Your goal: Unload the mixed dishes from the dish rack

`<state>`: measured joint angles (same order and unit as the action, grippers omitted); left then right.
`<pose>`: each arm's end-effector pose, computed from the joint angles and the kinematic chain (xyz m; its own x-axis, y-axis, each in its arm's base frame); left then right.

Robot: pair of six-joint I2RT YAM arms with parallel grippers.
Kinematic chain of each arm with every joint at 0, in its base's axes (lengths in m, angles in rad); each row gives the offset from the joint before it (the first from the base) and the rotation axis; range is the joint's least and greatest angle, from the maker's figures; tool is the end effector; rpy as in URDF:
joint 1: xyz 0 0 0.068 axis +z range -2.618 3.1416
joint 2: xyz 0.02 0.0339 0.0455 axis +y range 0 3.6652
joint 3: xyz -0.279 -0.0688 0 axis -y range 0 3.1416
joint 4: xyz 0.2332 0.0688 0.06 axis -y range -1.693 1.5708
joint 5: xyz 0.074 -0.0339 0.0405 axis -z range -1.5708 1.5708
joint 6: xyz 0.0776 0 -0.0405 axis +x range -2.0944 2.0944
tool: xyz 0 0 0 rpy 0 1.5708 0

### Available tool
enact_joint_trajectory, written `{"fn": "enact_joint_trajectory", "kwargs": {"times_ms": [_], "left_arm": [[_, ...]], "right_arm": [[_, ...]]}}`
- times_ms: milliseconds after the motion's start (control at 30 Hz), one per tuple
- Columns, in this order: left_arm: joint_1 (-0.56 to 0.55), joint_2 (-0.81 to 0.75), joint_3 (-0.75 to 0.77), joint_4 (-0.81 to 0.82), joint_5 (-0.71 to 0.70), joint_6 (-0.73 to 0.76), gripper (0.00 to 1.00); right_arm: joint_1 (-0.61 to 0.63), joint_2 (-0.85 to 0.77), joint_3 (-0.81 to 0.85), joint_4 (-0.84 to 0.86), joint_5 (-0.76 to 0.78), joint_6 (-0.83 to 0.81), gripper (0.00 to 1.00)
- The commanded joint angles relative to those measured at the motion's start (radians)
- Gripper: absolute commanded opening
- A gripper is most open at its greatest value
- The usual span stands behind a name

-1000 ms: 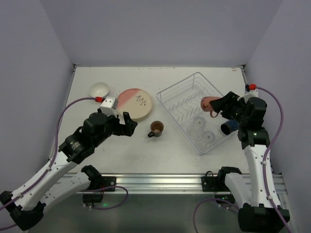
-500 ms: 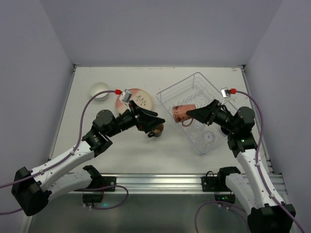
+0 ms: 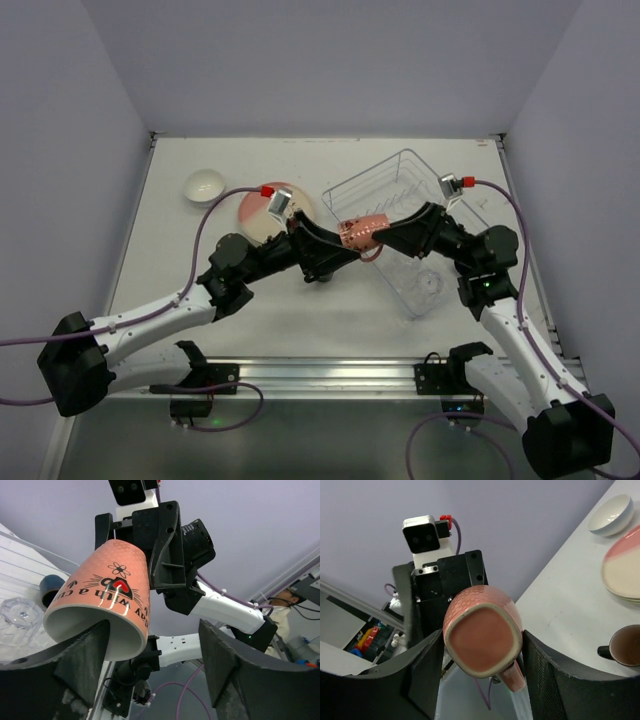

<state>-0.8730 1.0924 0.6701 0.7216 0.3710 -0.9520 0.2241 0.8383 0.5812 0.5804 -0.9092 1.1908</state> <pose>0.1511 -0.2240 0.3635 -0.6531 -0.4026 -0.6413 0.6977 0.0093 -0.7164 0.1712 0.1018 0.3583 -0.6893 0.4281 -0.5845 -0.6089 0.0950 0.7876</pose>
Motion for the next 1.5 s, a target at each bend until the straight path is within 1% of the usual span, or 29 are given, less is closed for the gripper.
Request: {"fn": "enact_joint_trajectory", "kwargs": {"times_ms": [0,33,67,167,200,233,267,367,400,433,500,533,567,600,633,667,700,767,800,833,867,933,967,1000,1033,1067,1167,1233,1467], "left_arm": [[-0.020,0.032,0.031,0.116,-0.001,-0.033,0.65],[-0.021,0.035,0.037,0.116,-0.012,-0.031,0.61],[-0.023,0.041,0.039,0.116,-0.018,-0.030,0.50],[-0.029,0.050,0.046,0.116,-0.029,-0.021,0.28],[-0.030,0.052,0.049,0.116,-0.035,-0.016,0.14],[-0.032,0.054,0.051,0.111,-0.037,-0.014,0.06],[-0.034,0.057,0.055,0.105,-0.041,-0.011,0.00],[-0.035,0.055,0.059,0.088,-0.049,0.012,0.00],[-0.035,0.051,0.060,0.073,-0.064,0.019,0.00],[-0.035,0.031,0.063,0.009,-0.076,0.053,0.00],[-0.035,-0.002,0.089,-0.118,-0.159,0.106,0.00],[-0.037,-0.021,0.100,-0.281,-0.200,0.139,0.00],[-0.037,-0.063,0.117,-0.372,-0.248,0.200,0.00],[-0.037,-0.081,0.152,-0.467,-0.330,0.231,0.00],[-0.038,-0.110,0.170,-0.628,-0.360,0.260,0.00],[-0.038,-0.121,0.187,-0.701,-0.392,0.304,0.00],[-0.040,-0.130,0.221,-0.837,-0.417,0.323,0.00],[-0.044,-0.135,0.264,-0.953,-0.425,0.352,0.00],[-0.058,-0.129,0.290,-1.050,-0.413,0.358,0.00],[-0.072,-0.106,0.342,-1.094,-0.400,0.367,0.00],[-0.119,-0.085,0.376,-1.141,-0.405,0.375,0.00],[-0.199,0.016,0.445,-1.299,-0.492,0.380,0.00],[-0.239,0.061,0.529,-1.355,-0.536,0.374,0.00],[-0.323,0.110,0.569,-1.411,-0.622,0.369,0.00],[-0.355,0.198,0.633,-1.500,-0.651,0.355,0.00],[-0.391,0.233,0.649,-1.530,-0.676,0.346,0.00],[-0.397,0.328,0.655,-1.568,-0.699,0.331,0.00],[-0.397,0.395,0.651,-1.556,-0.676,0.334,0.00],[-0.367,0.603,0.661,-1.501,-0.514,0.452,0.00]], "right_arm": [[0.029,0.001,0.002,0.144,0.003,0.029,0.00],[0.038,-0.001,-0.001,0.153,0.006,0.024,0.00],[0.053,-0.002,-0.007,0.154,0.013,0.023,0.00],[0.067,-0.013,-0.018,0.153,0.021,0.004,0.00],[0.070,-0.013,-0.023,0.154,0.024,0.001,0.00],[0.070,-0.018,-0.027,0.156,0.026,-0.003,0.00],[0.070,-0.019,-0.035,0.157,0.026,-0.005,0.00],[0.070,-0.028,-0.049,0.162,0.029,-0.019,0.01],[0.070,-0.031,-0.049,0.153,0.027,-0.028,0.08],[0.069,-0.033,-0.049,0.133,0.027,-0.048,0.44],[0.055,-0.045,-0.031,0.041,0.049,-0.113,0.98],[0.049,-0.066,-0.009,-0.163,0.076,-0.231,0.99],[0.044,-0.082,0.043,-0.285,0.195,-0.297,0.99],[0.043,-0.097,0.069,-0.520,0.286,-0.365,0.99],[0.043,-0.131,0.092,-0.616,0.376,-0.455,0.99],[0.044,-0.146,0.121,-0.686,0.547,-0.491,0.99],[0.043,-0.162,0.135,-0.808,0.626,-0.554,0.99],[0.044,-0.197,0.166,-0.898,0.770,-0.598,0.99],[0.043,-0.206,0.172,-0.963,0.876,-0.621,0.99],[0.043,-0.208,0.184,-1.002,0.913,-0.661,0.99],[0.044,-0.202,0.210,-1.034,0.961,-0.675,0.99],[0.043,-0.194,0.230,-1.119,1.062,-0.710,0.99],[0.043,-0.191,0.247,-1.139,1.093,-0.715,0.99],[0.043,-0.192,0.252,-1.159,1.127,-0.715,0.99],[0.043,-0.199,0.262,-1.186,1.180,-0.708,0.99],[0.043,-0.214,0.267,-1.195,1.190,-0.705,0.99],[0.041,-0.246,0.281,-1.225,1.224,-0.692,0.99],[0.043,-0.266,0.298,-1.248,1.250,-0.692,0.99],[0.043,-0.272,0.318,-1.288,1.270,-0.708,0.99]]}}
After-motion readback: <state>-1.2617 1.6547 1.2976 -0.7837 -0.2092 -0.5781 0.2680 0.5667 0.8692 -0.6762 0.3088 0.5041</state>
